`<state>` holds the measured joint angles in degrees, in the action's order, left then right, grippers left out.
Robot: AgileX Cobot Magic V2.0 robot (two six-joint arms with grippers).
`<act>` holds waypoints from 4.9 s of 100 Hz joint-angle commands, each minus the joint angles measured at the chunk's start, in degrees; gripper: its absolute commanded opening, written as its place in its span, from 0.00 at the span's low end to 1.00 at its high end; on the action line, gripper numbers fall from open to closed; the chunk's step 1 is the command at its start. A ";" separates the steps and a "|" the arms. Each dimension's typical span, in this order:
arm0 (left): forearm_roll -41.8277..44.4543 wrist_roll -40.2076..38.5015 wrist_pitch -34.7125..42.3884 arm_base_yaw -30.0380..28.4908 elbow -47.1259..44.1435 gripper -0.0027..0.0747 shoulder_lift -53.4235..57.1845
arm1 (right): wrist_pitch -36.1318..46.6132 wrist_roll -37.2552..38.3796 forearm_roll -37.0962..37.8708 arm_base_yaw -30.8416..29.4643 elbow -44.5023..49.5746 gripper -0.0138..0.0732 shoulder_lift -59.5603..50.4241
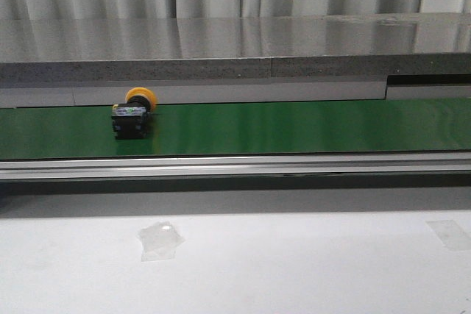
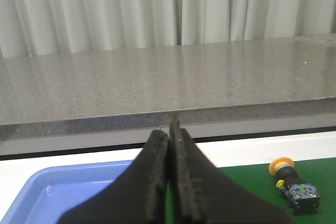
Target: Move button from left to right
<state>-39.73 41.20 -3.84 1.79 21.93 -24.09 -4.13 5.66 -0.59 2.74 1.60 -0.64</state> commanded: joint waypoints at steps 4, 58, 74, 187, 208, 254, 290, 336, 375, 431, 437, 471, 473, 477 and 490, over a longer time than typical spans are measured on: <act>-0.67 -0.07 3.36 0.11 1.57 0.01 -0.50 | 6.28 -0.07 0.59 0.02 -0.89 0.08 -0.98; -0.67 -0.07 3.36 0.11 1.57 0.01 -0.50 | -10.46 -0.07 -0.86 0.02 -19.40 0.08 8.90; -0.67 -0.07 3.36 0.11 1.57 0.01 -0.50 | -20.71 -0.07 -0.86 0.02 -28.35 0.08 18.55; -0.67 -0.07 3.36 0.11 1.57 0.01 -0.50 | -39.59 -0.11 -1.28 0.02 -47.83 0.62 44.96; -0.67 -0.07 3.36 0.11 1.57 0.01 -0.50 | -38.96 -0.11 -1.72 0.02 -47.83 0.91 44.96; -0.67 -0.07 3.36 0.11 1.57 0.01 -0.50 | -35.04 -6.53 -7.80 0.06 -55.22 0.90 59.35; -0.67 -0.07 3.36 0.11 1.57 0.01 -0.50 | -33.59 -9.22 -8.32 3.48 -65.24 0.90 77.69; -0.67 -0.07 3.36 0.11 1.57 0.01 -0.50 | -33.66 -11.89 -8.27 5.76 -75.41 0.90 93.34; -0.67 -0.07 3.36 0.11 1.57 0.01 -0.50 | -33.08 -11.78 -2.72 5.70 -75.41 0.89 99.04; -0.67 -0.07 3.36 0.11 1.57 0.01 -0.50 | -43.19 -11.33 -2.43 5.47 -83.81 0.33 98.28; -0.67 -0.07 3.36 0.11 1.57 0.01 -0.50 | -43.78 -11.33 -2.00 5.38 -85.41 0.33 97.44; -0.67 -0.07 3.36 0.11 1.57 0.01 -0.50 | -45.38 -14.16 0.59 -2.98 -87.31 0.33 94.35; -0.67 -0.07 3.36 0.11 1.57 0.01 -0.50 | -45.30 -14.37 0.59 -3.90 -87.31 0.33 94.28; -0.67 -0.07 3.36 0.11 1.57 0.01 -0.50 | -45.03 -14.50 0.59 -5.46 -87.24 0.33 94.20; -0.67 -0.07 3.36 0.11 1.57 0.01 -0.50 | -43.99 -15.87 0.59 -11.39 -87.24 0.33 94.14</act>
<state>-39.73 41.20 -3.84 1.79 21.93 -24.09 -51.16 -8.51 -0.68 -5.37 -83.77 96.67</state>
